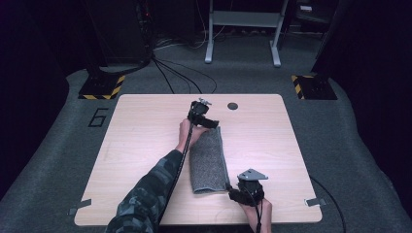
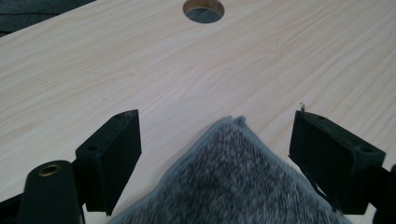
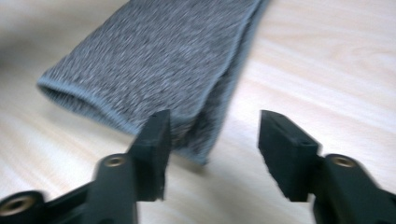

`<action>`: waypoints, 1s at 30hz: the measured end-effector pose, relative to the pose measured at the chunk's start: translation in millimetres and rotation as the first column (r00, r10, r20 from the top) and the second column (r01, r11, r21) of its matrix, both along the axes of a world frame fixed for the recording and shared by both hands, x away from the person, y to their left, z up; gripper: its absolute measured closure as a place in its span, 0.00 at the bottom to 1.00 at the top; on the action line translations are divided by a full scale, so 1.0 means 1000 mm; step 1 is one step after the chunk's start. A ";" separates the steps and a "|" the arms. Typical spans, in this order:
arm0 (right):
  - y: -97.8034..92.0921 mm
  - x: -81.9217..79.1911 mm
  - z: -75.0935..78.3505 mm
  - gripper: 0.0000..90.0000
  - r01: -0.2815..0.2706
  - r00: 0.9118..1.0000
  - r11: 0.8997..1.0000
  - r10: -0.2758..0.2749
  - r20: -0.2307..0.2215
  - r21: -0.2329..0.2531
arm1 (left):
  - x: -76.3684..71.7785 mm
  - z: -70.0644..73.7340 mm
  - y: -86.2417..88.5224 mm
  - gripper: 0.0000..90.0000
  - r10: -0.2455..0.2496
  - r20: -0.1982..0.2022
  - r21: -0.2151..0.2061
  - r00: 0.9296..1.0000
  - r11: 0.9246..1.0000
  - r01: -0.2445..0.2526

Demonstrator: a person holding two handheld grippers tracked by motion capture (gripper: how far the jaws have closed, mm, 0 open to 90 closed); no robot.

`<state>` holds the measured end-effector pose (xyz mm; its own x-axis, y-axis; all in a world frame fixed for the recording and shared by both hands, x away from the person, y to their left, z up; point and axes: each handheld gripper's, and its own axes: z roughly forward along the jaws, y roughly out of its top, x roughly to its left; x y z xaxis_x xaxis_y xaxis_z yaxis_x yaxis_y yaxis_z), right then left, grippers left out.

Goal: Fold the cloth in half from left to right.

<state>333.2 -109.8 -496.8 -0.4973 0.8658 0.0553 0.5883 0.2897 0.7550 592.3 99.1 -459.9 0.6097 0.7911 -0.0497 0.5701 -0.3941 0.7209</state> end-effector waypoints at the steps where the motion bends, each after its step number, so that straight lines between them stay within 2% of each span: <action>1: -0.002 0.001 0.002 0.42 0.010 1.000 1.000 -0.010 0.001 0.004 | -0.004 0.001 0.006 0.18 0.001 0.009 0.002 1.000 1.000 -0.001; 4: -0.003 0.011 0.006 0.32 0.017 1.000 1.000 -0.017 0.007 0.009 | -0.020 0.001 0.023 0.18 -0.004 -0.006 0.029 1.000 1.000 0.004; 5: -0.003 0.011 0.006 0.32 0.017 1.000 1.000 -0.017 0.007 0.009 | -0.020 0.001 0.023 0.18 -0.004 -0.006 0.029 1.000 1.000 0.004; 7: 0.000 0.025 0.006 0.25 -0.004 1.000 1.000 0.004 0.011 -0.015 | -0.039 -0.007 0.038 0.18 -0.014 -0.024 0.049 1.000 0.999 0.015; 8: 0.002 0.029 0.005 0.25 -0.006 1.000 1.000 0.006 0.015 -0.025 | -0.045 -0.010 0.043 0.18 -0.017 -0.035 0.063 0.999 0.998 0.019; 9: 0.002 0.029 0.005 0.25 -0.006 1.000 1.000 0.006 0.015 -0.025 | -0.045 -0.010 0.043 0.18 -0.017 -0.035 0.063 0.999 0.998 0.019; 10: 0.005 0.037 0.002 0.24 -0.012 1.000 0.999 0.013 0.008 -0.052 | -0.057 -0.019 0.049 0.18 -0.017 -0.047 0.092 0.999 0.996 0.021; 11: 0.005 0.037 0.002 0.24 -0.012 1.000 0.999 0.013 0.008 -0.052 | -0.057 -0.019 0.049 0.18 -0.017 -0.047 0.092 0.999 0.996 0.021; 13: 0.009 0.042 -0.003 0.25 -0.003 1.000 0.997 0.002 -0.009 -0.073 | -0.065 -0.028 0.054 0.18 -0.007 -0.046 0.117 0.999 0.993 0.012; 16: 0.013 0.042 -0.015 0.25 0.002 0.998 0.995 -0.008 -0.060 -0.099 | -0.067 -0.042 0.056 0.19 0.001 -0.061 0.153 0.998 0.988 0.008; 19: 0.013 0.039 -0.020 0.25 -0.012 0.998 0.993 0.005 -0.060 -0.113 | -0.064 -0.050 0.056 0.18 0.003 -0.068 0.151 0.998 0.989 0.007; 23: 0.012 0.029 -0.022 0.25 -0.005 0.998 0.996 -0.001 -0.065 -0.094 | -0.062 -0.053 0.055 0.17 -0.013 -0.051 0.145 0.999 0.989 0.021; 26: 0.010 0.024 -0.023 0.25 -0.006 0.999 0.996 0.001 -0.054 -0.091 | -0.061 -0.053 0.057 0.16 -0.022 -0.056 0.135 0.998 0.990 0.029; 29: 0.010 0.021 -0.024 0.24 0.006 0.998 0.997 -0.011 -0.065 -0.072 | -0.066 -0.051 0.058 0.16 -0.013 -0.046 0.119 0.999 0.993 0.018; 30: 0.010 0.021 -0.024 0.24 0.007 0.998 0.997 -0.012 -0.067 -0.072 | -0.070 -0.048 0.060 0.16 -0.025 -0.049 0.123 0.998 0.992 0.031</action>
